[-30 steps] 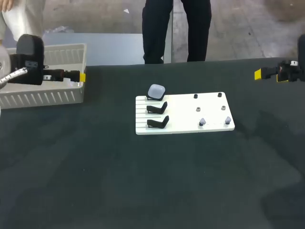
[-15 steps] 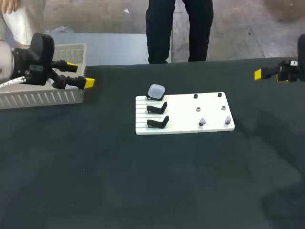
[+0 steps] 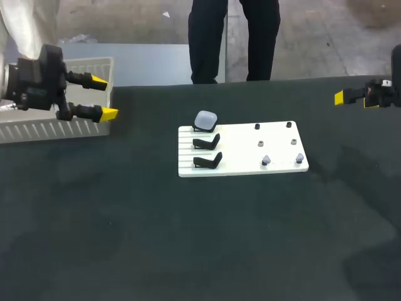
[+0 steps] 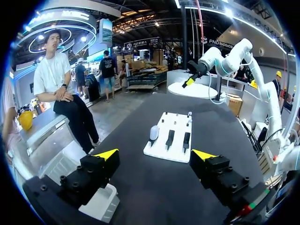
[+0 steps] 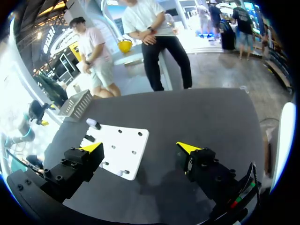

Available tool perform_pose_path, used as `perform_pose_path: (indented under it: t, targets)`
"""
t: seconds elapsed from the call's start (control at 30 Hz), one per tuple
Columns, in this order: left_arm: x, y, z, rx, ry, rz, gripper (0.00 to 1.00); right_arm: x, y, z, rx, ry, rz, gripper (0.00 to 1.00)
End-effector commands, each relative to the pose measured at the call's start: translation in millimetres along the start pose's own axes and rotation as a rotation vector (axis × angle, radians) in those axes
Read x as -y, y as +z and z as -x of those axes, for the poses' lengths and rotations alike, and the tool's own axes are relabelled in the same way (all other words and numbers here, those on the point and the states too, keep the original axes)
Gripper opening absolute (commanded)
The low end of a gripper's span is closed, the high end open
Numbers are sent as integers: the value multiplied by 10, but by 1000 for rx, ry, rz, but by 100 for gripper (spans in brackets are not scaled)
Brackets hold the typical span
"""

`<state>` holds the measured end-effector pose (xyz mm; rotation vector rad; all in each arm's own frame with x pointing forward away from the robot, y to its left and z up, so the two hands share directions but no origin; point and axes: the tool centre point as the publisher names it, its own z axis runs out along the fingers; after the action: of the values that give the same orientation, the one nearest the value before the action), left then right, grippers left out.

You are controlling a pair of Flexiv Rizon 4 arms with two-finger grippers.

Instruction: Pick up each earbud case from the left stands, insert the matching earbuds, close the lid, and place the case in the box.

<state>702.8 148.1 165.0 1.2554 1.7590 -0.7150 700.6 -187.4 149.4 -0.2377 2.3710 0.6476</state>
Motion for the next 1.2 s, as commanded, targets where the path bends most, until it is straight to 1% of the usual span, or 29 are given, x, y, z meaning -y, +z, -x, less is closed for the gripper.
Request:
perform_pose_path:
  t: [0.03,0.17,0.23,0.27,0.33,0.47,0.5,0.7,0.8,0.83,0.87,0.93,0.97,1.2]
  targets:
    - [1,48,5,10,2,-13,100,-9,2,3,-1,1,-4,100]
    - [85,239,92,-34,6,-15,100,-9,2,3,-1,1,-4,100]
    - [114,339,122,-38,10,-16,100,-9,2,3,-1,1,-4,100]
    - [117,393,129,-27,4,-13,100,-9,2,3,-1,1,-4,100]
    - [128,529,141,-61,19,-13,100,-9,2,3,-1,1,-4,100]
    - [126,802,150,-64,17,-50,100,-9,2,3,-1,1,-4,100]
    - [133,860,153,-62,29,-65,100,-9,2,3,-1,1,-4,100]
    - [166,1199,137,-42,44,-112,100,-9,2,3,-1,1,-4,100]
    - [209,1365,130,-52,52,-124,100,-9,2,3,-1,1,-4,100]
    - [221,1418,124,-63,54,-109,100,-9,2,3,-1,1,-4,100]
    - [220,1469,115,-63,53,-112,100,-9,2,3,-1,1,-4,100]
    - [205,1555,95,-55,42,-119,100,-9,2,3,-1,1,-4,100]
    - [212,1593,94,-69,52,-129,100,-9,2,3,-1,1,-4,100]
    - [212,1593,94,-69,52,-129,100,-9,2,3,-1,1,-4,100]
